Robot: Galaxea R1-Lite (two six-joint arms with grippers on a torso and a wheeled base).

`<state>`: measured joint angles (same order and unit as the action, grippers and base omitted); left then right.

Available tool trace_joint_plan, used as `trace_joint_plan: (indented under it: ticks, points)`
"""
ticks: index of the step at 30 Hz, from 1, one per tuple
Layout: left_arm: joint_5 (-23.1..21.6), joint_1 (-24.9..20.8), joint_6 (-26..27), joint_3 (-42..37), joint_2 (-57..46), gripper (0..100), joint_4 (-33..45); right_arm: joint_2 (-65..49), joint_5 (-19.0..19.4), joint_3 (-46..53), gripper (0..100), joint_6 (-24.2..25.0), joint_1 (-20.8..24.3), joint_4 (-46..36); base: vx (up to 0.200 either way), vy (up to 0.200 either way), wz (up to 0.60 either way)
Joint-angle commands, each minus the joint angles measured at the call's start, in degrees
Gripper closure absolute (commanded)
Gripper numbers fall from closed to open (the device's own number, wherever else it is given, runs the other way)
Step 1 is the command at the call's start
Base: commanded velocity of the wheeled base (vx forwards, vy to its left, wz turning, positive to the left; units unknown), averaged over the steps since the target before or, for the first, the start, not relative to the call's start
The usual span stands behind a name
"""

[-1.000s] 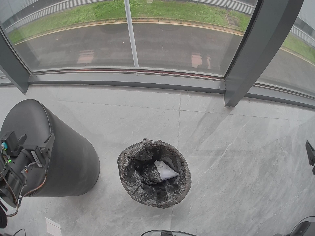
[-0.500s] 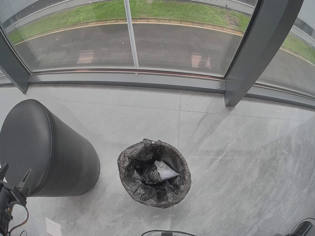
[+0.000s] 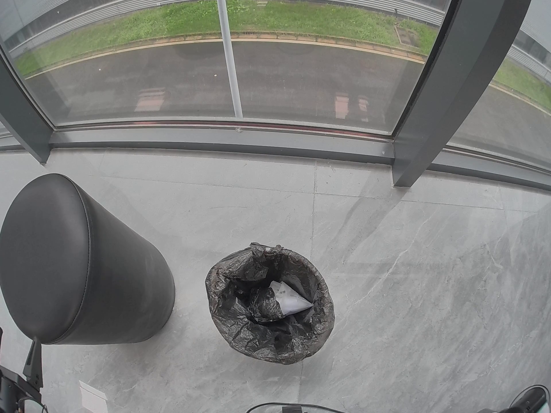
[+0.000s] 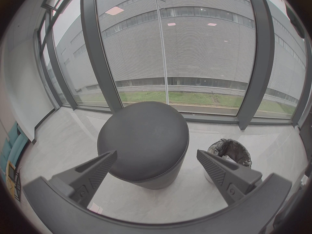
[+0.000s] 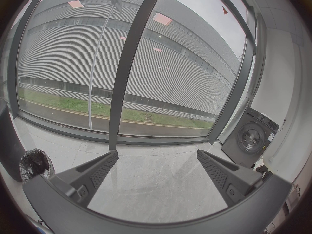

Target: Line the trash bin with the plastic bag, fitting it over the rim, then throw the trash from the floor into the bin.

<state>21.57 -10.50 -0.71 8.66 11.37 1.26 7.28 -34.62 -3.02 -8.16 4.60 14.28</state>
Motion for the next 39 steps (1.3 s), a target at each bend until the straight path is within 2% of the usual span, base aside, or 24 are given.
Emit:
trace_joint_plan:
  ticks: [1, 3, 10, 15, 19, 23, 25, 28, 31, 34, 36, 39]
  points:
    - [0.1, 1.4, -0.2, -2.8, -5.5, 0, 0.2, -6.6, 3.7, 1.4, 0, -0.4, -4.2, -0.9, 0.000, 0.000, 0.00]
    - [0.1, 1.4, -0.3, -3.2, -5.5, 0, 0.3, -7.3, 4.7, 2.1, 0, -0.8, -4.3, 0.1, 0.000, 0.000, 0.00]
    - [3.0, 2.0, 1.0, -3.5, -5.5, 0, 0.5, -7.3, 3.9, 2.7, 0, -0.8, -4.3, 0.2, 0.000, 0.000, 0.00]
    - [3.5, 6.1, 2.0, -4.5, -5.7, 0, 0.2, -7.3, 4.0, 2.7, 0, -0.5, -4.3, 0.2, 0.000, 0.000, 0.00]
    - [3.7, 11.2, 5.6, -6.0, -10.6, 0, 0.1, -7.3, 4.0, 2.7, 0, -0.5, -4.3, 0.3, 0.000, 0.000, 0.00]
    - [4.4, 10.7, 4.9, -7.7, -11.3, 0, -1.5, -7.3, 4.3, 2.7, 0, -0.5, -4.3, 0.0, 0.000, 0.000, 0.00]
    - [2.9, 10.7, 4.7, -7.7, -11.4, 0, -1.5, -7.3, 5.0, 2.7, 0, -0.5, -4.3, -0.7, 0.000, 0.000, 0.00]
    - [-4.3, 10.7, 4.4, -7.6, -11.4, 0, -1.4, -7.3, 8.3, 2.8, 0, -0.1, -4.3, -5.0, 0.000, 0.000, 0.00]
    - [-8.5, 10.7, 3.6, -7.5, -11.4, 0, -1.3, -7.3, 11.2, 2.8, 0, 1.2, -4.3, -9.4, 0.000, 0.000, 0.00]
    - [-10.0, 10.7, 3.1, -7.5, -11.4, 0, -1.3, -7.3, 13.5, 2.8, 0, 2.0, -4.3, -10.9, 0.000, 0.000, 0.00]
    - [-10.7, 10.7, 3.1, -7.5, -11.4, 0, -1.3, -7.3, 13.8, 2.8, 0, 2.1, -4.3, -10.9, 0.000, 0.000, 0.00]
    - [-14.5, 10.7, 3.1, -7.5, -11.4, 0, -1.1, -7.3, 14.2, 2.8, 0, 2.2, -4.3, -10.9, 0.000, 0.000, 0.00]
